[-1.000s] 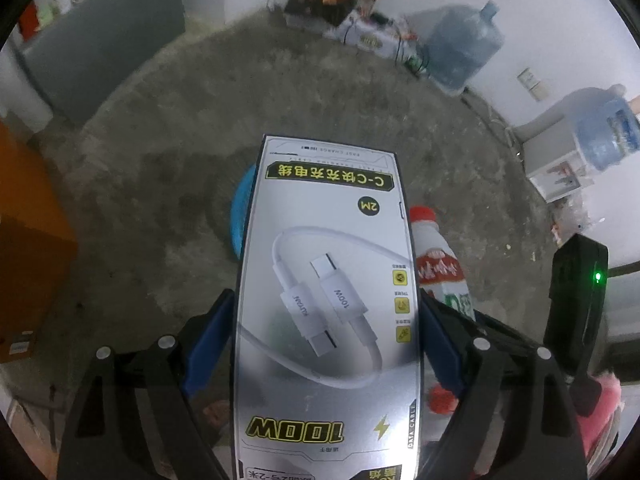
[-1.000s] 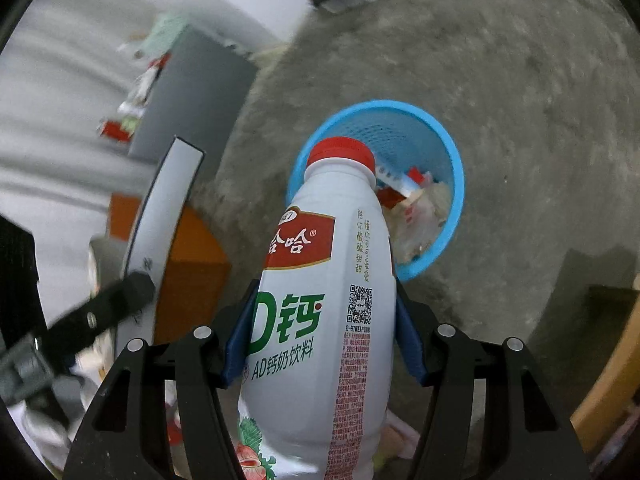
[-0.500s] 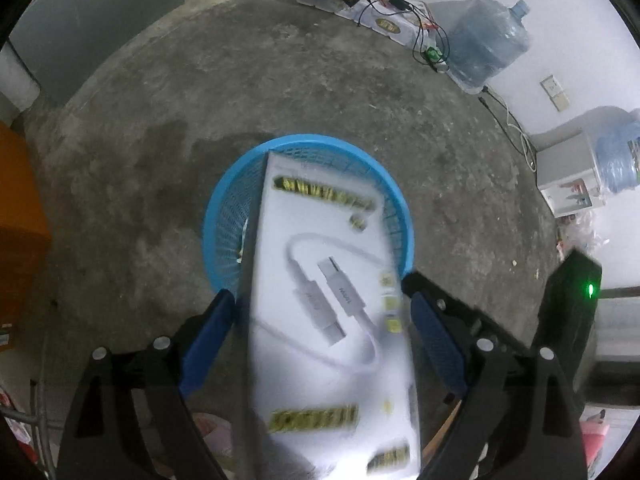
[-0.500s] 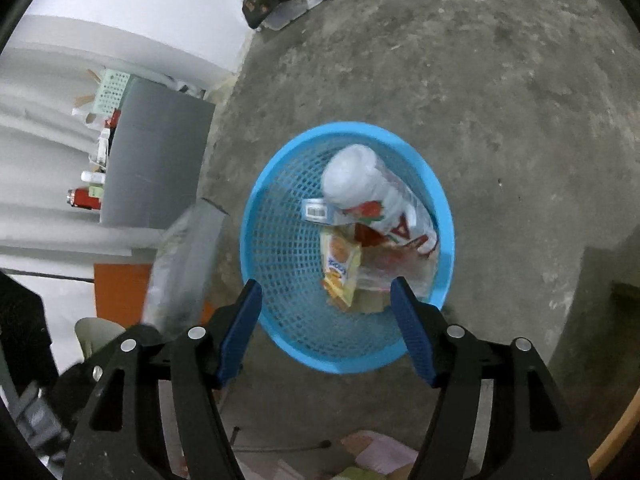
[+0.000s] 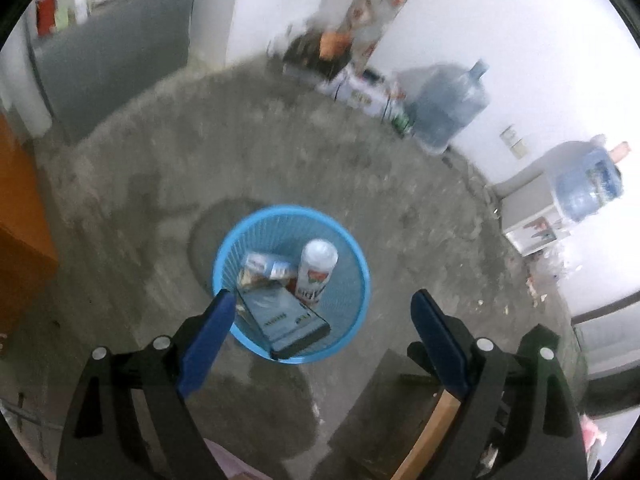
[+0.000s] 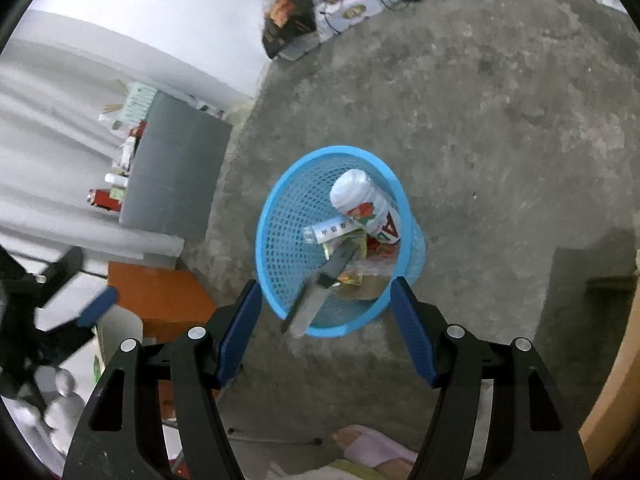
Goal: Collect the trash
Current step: 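Move both grippers back over the table toward the large snack bags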
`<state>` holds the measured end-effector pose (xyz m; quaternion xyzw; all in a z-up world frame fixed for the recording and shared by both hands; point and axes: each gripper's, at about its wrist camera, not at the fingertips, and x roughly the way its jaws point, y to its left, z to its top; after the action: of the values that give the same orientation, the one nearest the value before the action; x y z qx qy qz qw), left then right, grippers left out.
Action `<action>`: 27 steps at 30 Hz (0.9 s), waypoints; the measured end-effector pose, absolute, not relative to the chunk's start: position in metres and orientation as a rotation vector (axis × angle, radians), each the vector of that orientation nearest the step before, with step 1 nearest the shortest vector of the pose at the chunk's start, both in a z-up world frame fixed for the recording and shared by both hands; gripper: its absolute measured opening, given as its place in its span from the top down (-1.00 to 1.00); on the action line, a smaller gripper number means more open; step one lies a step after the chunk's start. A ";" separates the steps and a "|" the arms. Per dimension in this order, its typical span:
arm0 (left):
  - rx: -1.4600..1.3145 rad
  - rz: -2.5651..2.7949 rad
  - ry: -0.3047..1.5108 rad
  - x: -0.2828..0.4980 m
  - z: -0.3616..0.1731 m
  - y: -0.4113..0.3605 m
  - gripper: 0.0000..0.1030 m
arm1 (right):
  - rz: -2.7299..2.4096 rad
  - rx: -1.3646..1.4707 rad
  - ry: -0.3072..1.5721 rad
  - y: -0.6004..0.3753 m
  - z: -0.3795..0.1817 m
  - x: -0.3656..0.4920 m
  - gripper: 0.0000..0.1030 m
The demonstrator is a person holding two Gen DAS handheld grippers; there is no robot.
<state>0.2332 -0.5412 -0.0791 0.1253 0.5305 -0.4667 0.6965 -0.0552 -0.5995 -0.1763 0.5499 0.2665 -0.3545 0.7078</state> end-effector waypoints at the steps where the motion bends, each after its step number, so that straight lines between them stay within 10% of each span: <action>1: 0.265 -1.054 1.156 0.232 -0.066 -0.527 -0.69 | -0.784 1.205 0.589 -0.594 -0.172 -0.057 -0.25; 12: 0.062 -1.002 0.906 0.202 0.039 -0.315 -0.69 | -0.629 0.967 0.609 -0.517 -0.103 -0.041 -0.25; 27: -0.118 -0.562 0.699 0.138 0.045 -0.017 -0.69 | -0.134 0.750 0.653 -0.409 -0.021 0.067 -0.24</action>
<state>0.1381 -0.0172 0.0455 -0.0571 0.3378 -0.2715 0.8994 0.0674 -0.4087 -0.0215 0.3592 0.3132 -0.0641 0.8768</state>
